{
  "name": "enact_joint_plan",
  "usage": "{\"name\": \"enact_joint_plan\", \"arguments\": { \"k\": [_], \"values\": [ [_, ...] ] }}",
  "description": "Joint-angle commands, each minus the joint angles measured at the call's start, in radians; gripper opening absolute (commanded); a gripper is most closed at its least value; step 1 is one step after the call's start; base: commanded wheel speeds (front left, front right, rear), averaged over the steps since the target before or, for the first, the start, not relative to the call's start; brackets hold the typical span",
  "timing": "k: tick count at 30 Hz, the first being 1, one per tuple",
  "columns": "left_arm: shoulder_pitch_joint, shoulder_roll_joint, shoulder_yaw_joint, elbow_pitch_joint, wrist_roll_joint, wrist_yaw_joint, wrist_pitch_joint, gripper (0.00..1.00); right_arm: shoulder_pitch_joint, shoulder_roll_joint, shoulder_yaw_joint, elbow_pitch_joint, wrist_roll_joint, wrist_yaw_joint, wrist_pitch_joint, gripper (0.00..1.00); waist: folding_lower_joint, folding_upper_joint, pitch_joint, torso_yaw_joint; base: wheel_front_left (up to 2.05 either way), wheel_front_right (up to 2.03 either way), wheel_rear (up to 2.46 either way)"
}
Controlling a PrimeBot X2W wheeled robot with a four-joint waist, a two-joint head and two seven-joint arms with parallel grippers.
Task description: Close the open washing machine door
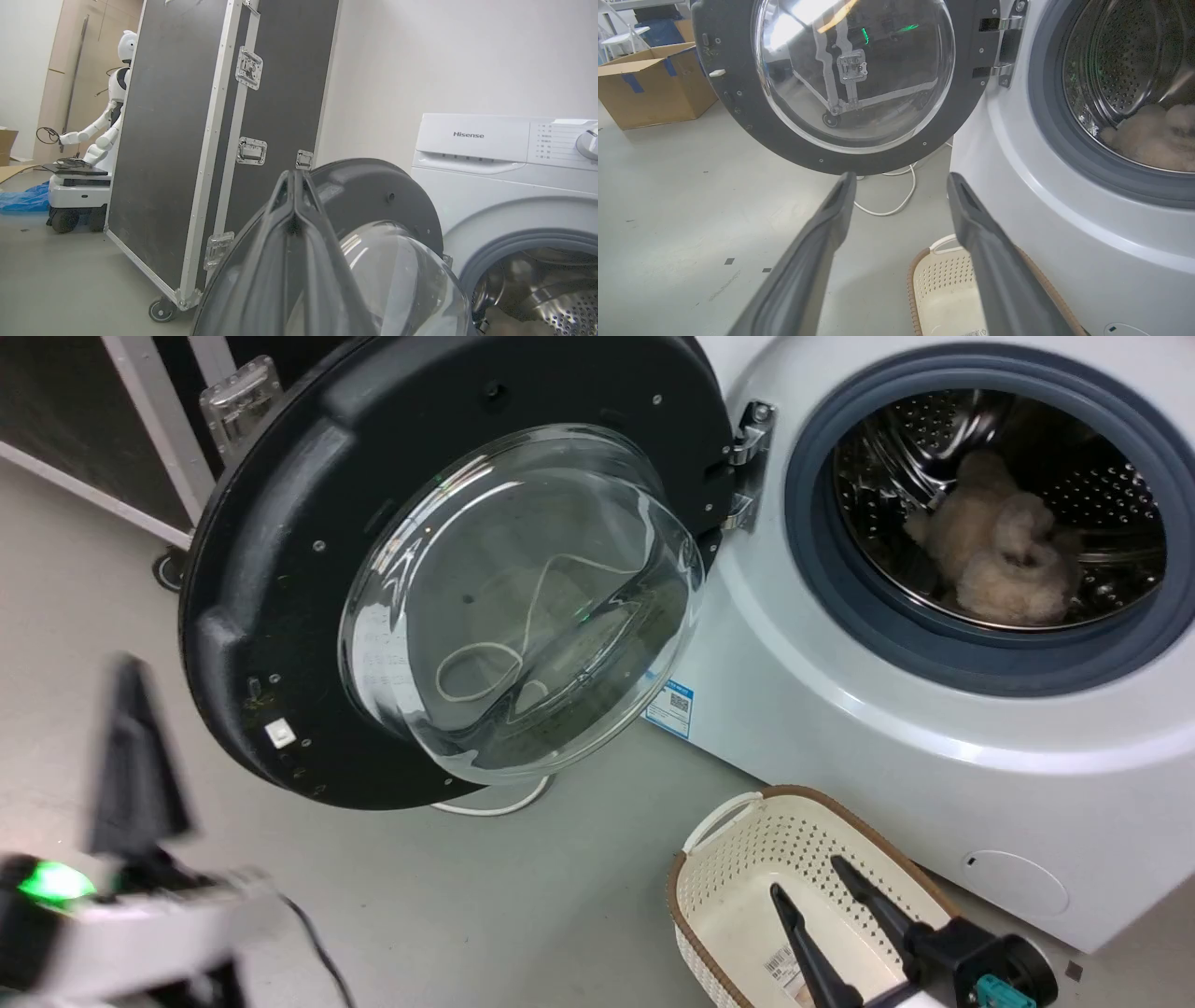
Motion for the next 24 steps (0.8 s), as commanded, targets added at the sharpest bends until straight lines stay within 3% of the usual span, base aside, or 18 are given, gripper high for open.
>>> {"name": "enact_joint_plan", "arguments": {
  "k": [1,5,9,12,18,24],
  "values": [
    [-0.021,0.009,0.015,-0.001,-0.009,-0.009,-0.008,0.0,0.013,-0.003,0.001,0.005,0.001,0.001,-0.009,1.0,0.0,0.0,-0.001,0.004,0.0,0.0,0.0],
    [-0.163,0.06,0.115,0.083,-0.123,-0.041,-0.005,0.0,0.031,0.004,-0.008,0.001,-0.007,0.001,-0.01,1.0,0.0,0.0,0.001,0.002,0.0,0.0,0.0],
    [-0.302,0.202,0.14,0.201,-0.145,-0.059,0.078,0.0,0.041,0.005,-0.031,-0.012,-0.019,0.001,-0.01,1.0,0.0,0.0,0.018,-0.009,0.0,0.0,0.0],
    [-0.391,0.245,0.181,0.3,-0.22,-0.06,0.141,0.0,0.036,-0.003,-0.029,-0.024,-0.025,0.001,-0.01,1.0,0.0,0.0,0.043,-0.035,0.0,0.0,0.0],
    [-0.557,0.266,0.301,0.536,-0.478,-0.016,0.35,0.0,0.03,-0.029,-0.017,-0.034,-0.022,0.001,-0.01,1.0,0.0,0.0,0.087,-0.07,0.0,0.0,0.0],
    [-0.639,0.324,0.359,0.724,-0.598,0.04,0.524,0.0,0.002,-0.053,0.015,-0.024,-0.008,0.001,-0.01,1.0,0.0,0.0,0.113,-0.107,0.0,0.0,0.0]
  ]
}}
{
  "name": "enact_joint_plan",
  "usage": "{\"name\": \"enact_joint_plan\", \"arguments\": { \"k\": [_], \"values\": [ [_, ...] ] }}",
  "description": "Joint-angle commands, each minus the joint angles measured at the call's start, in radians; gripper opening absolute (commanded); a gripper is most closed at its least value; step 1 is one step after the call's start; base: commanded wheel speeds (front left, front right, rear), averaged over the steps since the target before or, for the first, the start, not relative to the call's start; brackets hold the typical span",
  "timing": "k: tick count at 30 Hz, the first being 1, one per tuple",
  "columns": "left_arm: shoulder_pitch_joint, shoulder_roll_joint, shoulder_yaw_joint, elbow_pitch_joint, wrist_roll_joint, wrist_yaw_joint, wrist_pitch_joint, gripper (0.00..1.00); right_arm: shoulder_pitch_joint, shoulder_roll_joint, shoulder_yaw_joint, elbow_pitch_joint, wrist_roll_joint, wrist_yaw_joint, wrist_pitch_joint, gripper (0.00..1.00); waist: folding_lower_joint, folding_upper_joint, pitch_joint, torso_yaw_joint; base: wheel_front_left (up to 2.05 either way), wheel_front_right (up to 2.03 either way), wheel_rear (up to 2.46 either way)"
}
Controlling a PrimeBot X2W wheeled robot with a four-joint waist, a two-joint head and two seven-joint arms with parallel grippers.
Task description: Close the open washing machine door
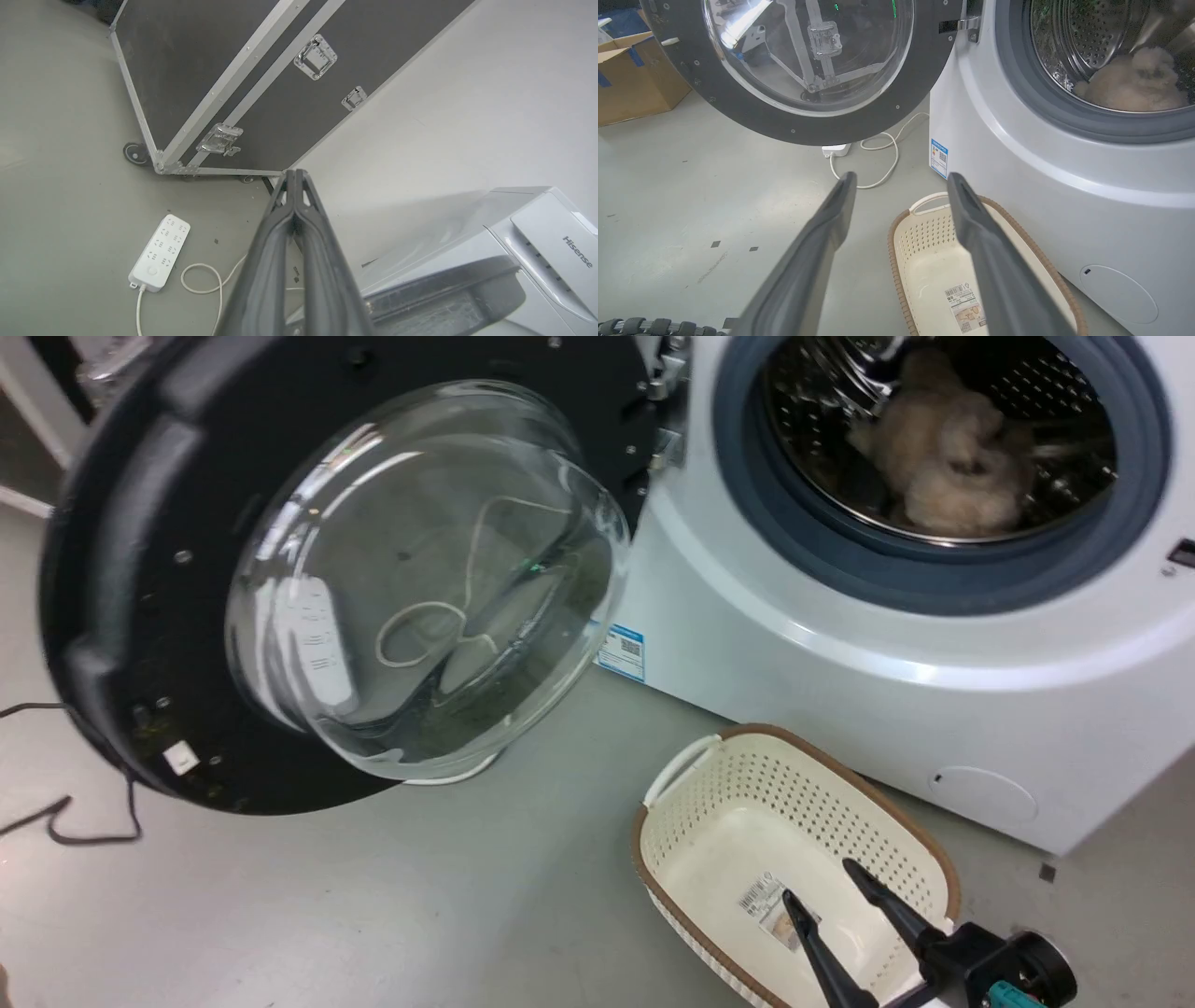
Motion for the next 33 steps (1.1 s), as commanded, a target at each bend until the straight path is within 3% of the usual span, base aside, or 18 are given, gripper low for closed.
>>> {"name": "enact_joint_plan", "arguments": {
  "k": [1,4,7,8,20,27,33],
  "values": [
    [-0.018,0.008,0.006,0.016,-0.012,0.007,0.015,0.0,-0.016,-0.008,0.002,0.0,0.007,0.001,-0.005,1.0,-0.0001,0.0,0.008,-0.011,0.0,0.0,0.0],
    [-0.033,0.011,0.012,0.082,-0.069,0.029,0.128,0.0,-0.023,-0.018,0.007,-0.001,0.015,0.001,-0.005,1.0,-0.0001,0.0,0.014,-0.021,0.0,0.0,0.0],
    [-0.018,0.013,-0.014,0.11,-0.117,0.015,0.272,0.0,-0.023,-0.025,0.008,0.002,0.023,0.001,-0.005,1.0,-0.0001,0.0,0.019,-0.026,0.0,0.0,0.0],
    [0.011,0.012,-0.031,0.096,-0.15,-0.002,0.369,0.0,-0.023,-0.028,0.007,0.001,0.028,0.001,-0.005,1.0,-0.0001,0.0,0.022,-0.03,0.0,0.0,0.0],
    [0.141,-0.019,-0.036,-0.044,-0.241,0.011,0.576,0.0,-0.01,0.007,-0.008,0.038,0.036,0.001,-0.005,1.0,-0.0001,0.0,-0.049,-0.028,0.0,0.0,0.0],
    [0.262,-0.106,-0.069,-0.19,-0.307,0.002,0.688,0.0,0.007,0.045,-0.039,0.062,0.025,0.001,-0.005,1.0,-0.0001,0.0,-0.117,-0.03,0.0,0.0,0.0],
    [0.362,-0.236,-0.121,-0.331,-0.374,0.004,0.755,0.0,0.017,0.06,-0.104,0.062,0.008,0.001,-0.005,1.0,-0.0001,0.0,-0.137,-0.038,0.0,0.0,0.0]
  ]
}}
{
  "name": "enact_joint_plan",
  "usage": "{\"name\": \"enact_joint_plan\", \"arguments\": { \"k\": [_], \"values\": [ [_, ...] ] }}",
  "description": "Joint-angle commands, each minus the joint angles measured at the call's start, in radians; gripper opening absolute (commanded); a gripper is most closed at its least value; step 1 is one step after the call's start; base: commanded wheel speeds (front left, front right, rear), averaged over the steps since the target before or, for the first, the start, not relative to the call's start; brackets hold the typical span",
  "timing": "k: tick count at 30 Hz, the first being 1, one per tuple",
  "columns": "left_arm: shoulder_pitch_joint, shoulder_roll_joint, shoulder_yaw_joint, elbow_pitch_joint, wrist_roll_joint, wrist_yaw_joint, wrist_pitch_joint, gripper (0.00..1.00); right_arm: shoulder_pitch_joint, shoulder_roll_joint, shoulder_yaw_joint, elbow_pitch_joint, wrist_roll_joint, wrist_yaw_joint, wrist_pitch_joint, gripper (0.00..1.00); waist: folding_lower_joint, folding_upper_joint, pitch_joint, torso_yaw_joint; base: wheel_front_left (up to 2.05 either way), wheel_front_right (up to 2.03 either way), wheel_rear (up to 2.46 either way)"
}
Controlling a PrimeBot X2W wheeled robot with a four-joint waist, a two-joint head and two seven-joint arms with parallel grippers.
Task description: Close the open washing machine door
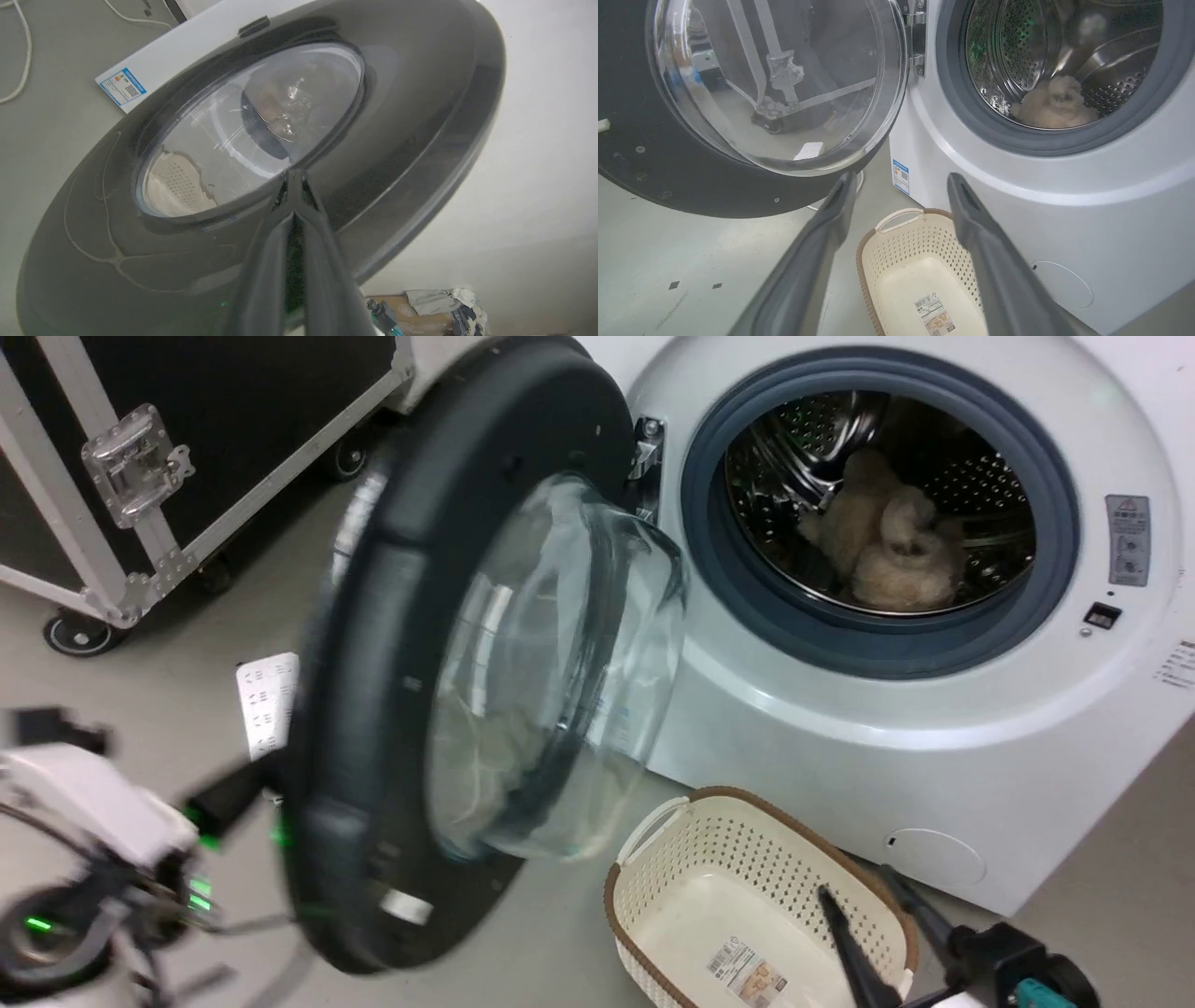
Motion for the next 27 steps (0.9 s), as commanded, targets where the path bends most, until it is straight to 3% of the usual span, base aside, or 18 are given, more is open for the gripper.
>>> {"name": "enact_joint_plan", "arguments": {
  "k": [1,7,14,20,27],
  "values": [
    [0.036,-0.028,-0.02,-0.024,-0.009,-0.001,0.011,0.0,0.01,0.005,-0.013,0.002,-0.007,0.001,-0.005,1.0,0.0001,0.0,-0.005,-0.007,0.0,0.0,0.0],
    [0.172,-0.092,-0.118,-0.117,-0.072,0.044,0.035,0.0,0.001,0.002,-0.048,0.002,-0.02,0.001,-0.005,1.0,0.0001,0.0,-0.01,-0.06,0.0,0.0,0.0],
    [0.297,-0.099,-0.311,-0.157,-0.217,0.064,-0.114,0.0,-0.004,-0.012,-0.056,0.009,-0.024,0.001,-0.005,1.0,0.0001,0.0,0.013,-0.169,0.0,0.0,0.0],
    [0.303,-0.099,-0.458,-0.107,-0.287,0.039,-0.278,0.0,-0.022,-0.045,-0.039,0.002,-0.018,0.001,-0.005,1.0,0.0001,0.0,0.076,-0.292,0.0,0.0,0.0],
    [0.196,-0.099,-0.618,-0.001,-0.398,-0.007,-0.508,0.0,-0.046,-0.07,-0.038,-0.004,0.002,0.001,-0.005,1.0,0.0001,0.0,0.154,-0.426,0.0,0.0,0.0]
  ]
}}
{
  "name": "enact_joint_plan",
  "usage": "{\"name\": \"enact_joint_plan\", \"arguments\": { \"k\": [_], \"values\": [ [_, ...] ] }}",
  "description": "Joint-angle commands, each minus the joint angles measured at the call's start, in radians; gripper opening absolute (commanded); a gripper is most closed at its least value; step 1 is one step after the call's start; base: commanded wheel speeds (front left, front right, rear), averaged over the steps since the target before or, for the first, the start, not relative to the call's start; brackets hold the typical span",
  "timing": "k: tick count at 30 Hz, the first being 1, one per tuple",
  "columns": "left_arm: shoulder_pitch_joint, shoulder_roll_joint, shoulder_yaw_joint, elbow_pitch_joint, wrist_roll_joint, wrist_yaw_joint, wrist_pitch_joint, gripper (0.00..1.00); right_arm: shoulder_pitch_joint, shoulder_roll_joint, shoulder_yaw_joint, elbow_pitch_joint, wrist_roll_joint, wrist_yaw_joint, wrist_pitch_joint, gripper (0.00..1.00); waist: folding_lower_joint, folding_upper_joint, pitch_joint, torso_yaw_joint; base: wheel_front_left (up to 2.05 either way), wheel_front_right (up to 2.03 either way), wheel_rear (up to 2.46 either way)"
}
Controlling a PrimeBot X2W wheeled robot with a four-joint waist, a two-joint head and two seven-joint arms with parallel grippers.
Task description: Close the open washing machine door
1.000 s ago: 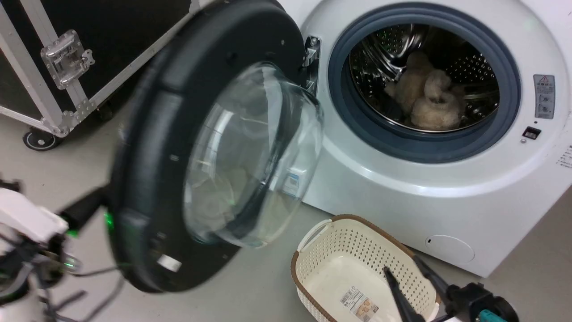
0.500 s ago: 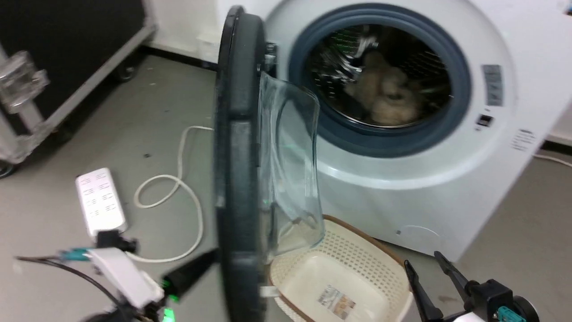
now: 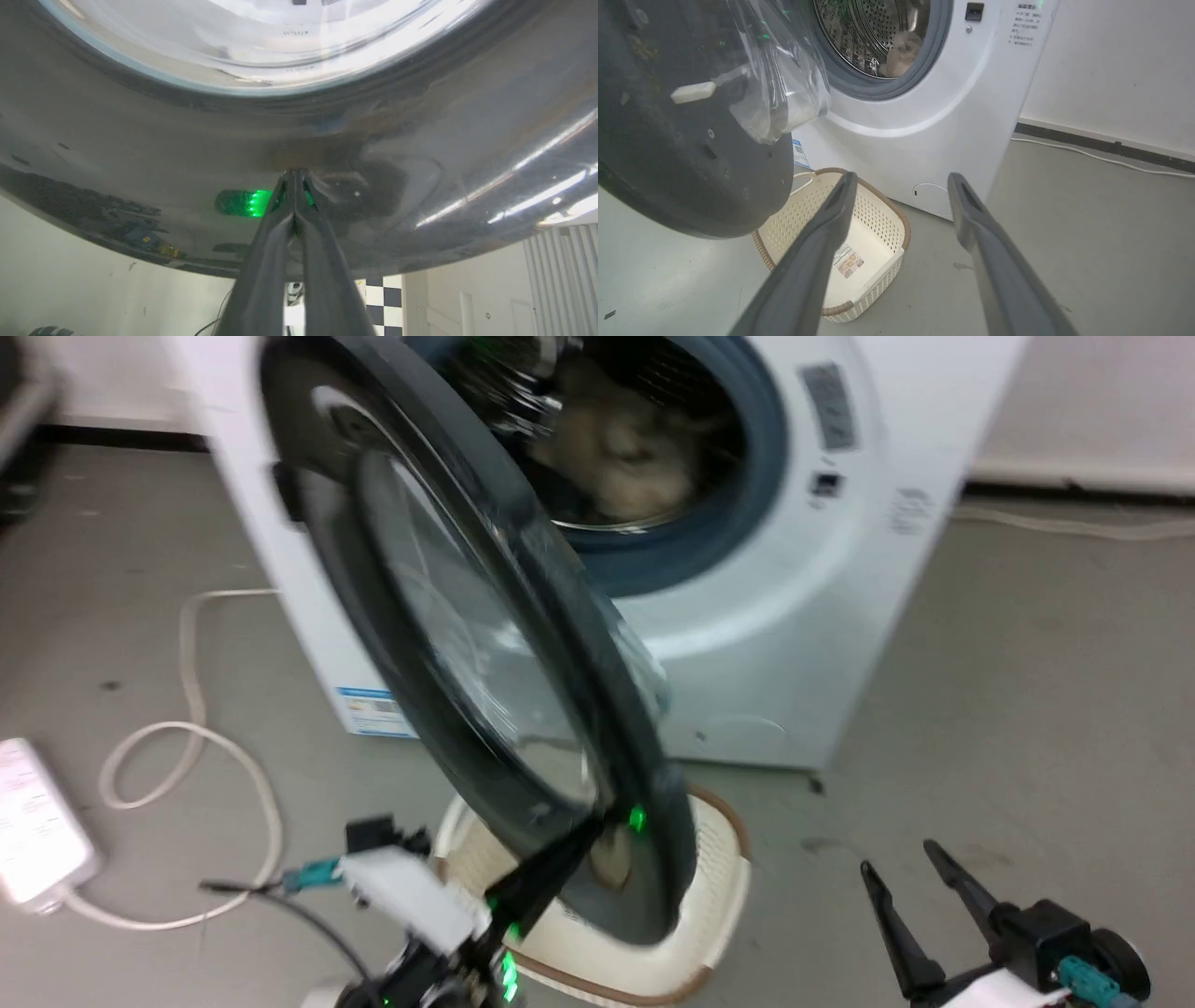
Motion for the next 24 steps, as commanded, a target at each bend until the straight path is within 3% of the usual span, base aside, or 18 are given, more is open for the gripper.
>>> {"name": "enact_joint_plan", "arguments": {
  "k": [1,8,15,16,24],
  "values": [
    [-0.049,-0.002,-0.029,0.02,-0.02,-0.015,-0.043,0.0,-0.023,-0.005,0.003,-0.007,0.008,0.001,-0.005,1.0,-0.0001,-0.0001,0.07,-0.088,0.0,0.0,0.0],
    [-0.228,-0.002,-0.149,0.151,-0.104,-0.069,-0.243,0.0,-0.068,-0.004,0.016,-0.021,0.02,0.001,-0.005,1.0,-0.0001,-0.0001,0.139,-0.194,0.0,0.0,0.0],
    [-0.388,-0.002,-0.202,0.313,-0.146,-0.108,-0.394,0.0,-0.109,0.006,0.02,-0.049,0.023,0.001,-0.005,1.0,-0.0001,-0.0001,0.178,-0.27,0.0,0.0,0.0],
    [-0.44,-0.002,-0.218,0.37,-0.165,-0.124,-0.458,0.0,-0.114,0.008,0.021,-0.054,0.024,0.001,-0.005,1.0,-0.0001,-0.0001,0.181,-0.282,0.0,0.0,0.0],
    [-0.45,-0.002,-0.229,0.404,-0.191,-0.138,-0.529,0.0,-0.091,0.015,0.005,-0.051,0.016,0.001,-0.005,1.0,-0.0001,-0.0001,0.141,-0.255,0.0,0.0,0.0]
  ]
}}
